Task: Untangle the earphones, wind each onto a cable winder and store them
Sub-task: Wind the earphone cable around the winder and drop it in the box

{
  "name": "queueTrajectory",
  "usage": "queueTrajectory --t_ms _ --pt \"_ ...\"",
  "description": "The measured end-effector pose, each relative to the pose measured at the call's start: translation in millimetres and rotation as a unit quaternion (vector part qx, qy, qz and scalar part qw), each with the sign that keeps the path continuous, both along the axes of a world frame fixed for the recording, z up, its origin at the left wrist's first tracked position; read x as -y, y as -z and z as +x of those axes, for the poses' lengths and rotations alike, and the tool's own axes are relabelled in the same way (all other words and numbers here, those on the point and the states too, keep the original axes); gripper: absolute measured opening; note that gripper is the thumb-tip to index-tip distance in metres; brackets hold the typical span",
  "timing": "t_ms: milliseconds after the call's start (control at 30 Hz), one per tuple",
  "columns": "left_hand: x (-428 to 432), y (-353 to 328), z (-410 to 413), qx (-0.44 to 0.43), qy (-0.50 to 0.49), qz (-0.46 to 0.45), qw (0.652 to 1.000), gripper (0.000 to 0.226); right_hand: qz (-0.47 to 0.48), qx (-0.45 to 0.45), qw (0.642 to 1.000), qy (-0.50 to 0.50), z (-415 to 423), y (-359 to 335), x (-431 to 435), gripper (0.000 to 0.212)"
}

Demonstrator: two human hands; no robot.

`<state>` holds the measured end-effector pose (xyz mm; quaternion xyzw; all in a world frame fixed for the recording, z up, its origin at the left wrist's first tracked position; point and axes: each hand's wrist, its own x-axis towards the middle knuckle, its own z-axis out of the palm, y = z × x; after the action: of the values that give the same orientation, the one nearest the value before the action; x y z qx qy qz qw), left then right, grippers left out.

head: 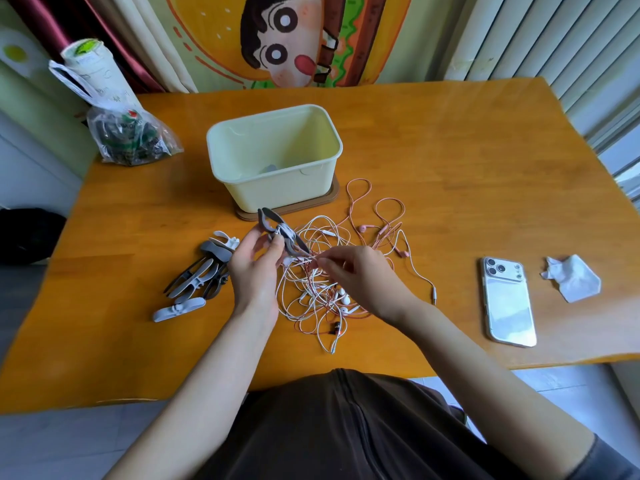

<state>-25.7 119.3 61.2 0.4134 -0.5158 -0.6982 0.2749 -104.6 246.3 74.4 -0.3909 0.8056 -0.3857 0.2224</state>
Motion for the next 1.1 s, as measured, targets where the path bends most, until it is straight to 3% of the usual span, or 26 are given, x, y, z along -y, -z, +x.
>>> queueTrajectory --t_ms 133,267,400,667,933,1100 --pt "3.5 9.9 2.9 0.086 0.086 -0.157 0.98 0.033 0.005 -0.025 1.0 -0.007 -0.4 -6.0 0.8 0.023" --pt "12.9 22.8 8.1 0.163 0.221 -0.242 0.931 0.046 -0.005 -0.024 1.0 0.013 -15.2 -20.2 -1.9 0.022" --pt "7.0 11.6 13.5 0.106 0.344 -0.194 0.913 0.051 0.001 -0.033 0.999 0.035 -31.2 -24.9 -5.6 0.018" --pt "0.3 -7.6 17.4 0.028 0.411 -0.1 0.906 0.053 -0.016 -0.02 0.999 0.039 -41.9 -23.5 -8.4 0.02" --pt "-2.1 -12.6 14.8 -0.052 0.361 -0.027 0.931 0.04 -0.047 0.044 0.995 0.071 -42.5 -10.7 -8.4 0.029" --pt "-4.0 -14.9 12.6 -0.101 0.298 -0.008 0.949 0.035 -0.054 0.14 0.987 0.058 -26.6 -3.6 -10.9 0.024"
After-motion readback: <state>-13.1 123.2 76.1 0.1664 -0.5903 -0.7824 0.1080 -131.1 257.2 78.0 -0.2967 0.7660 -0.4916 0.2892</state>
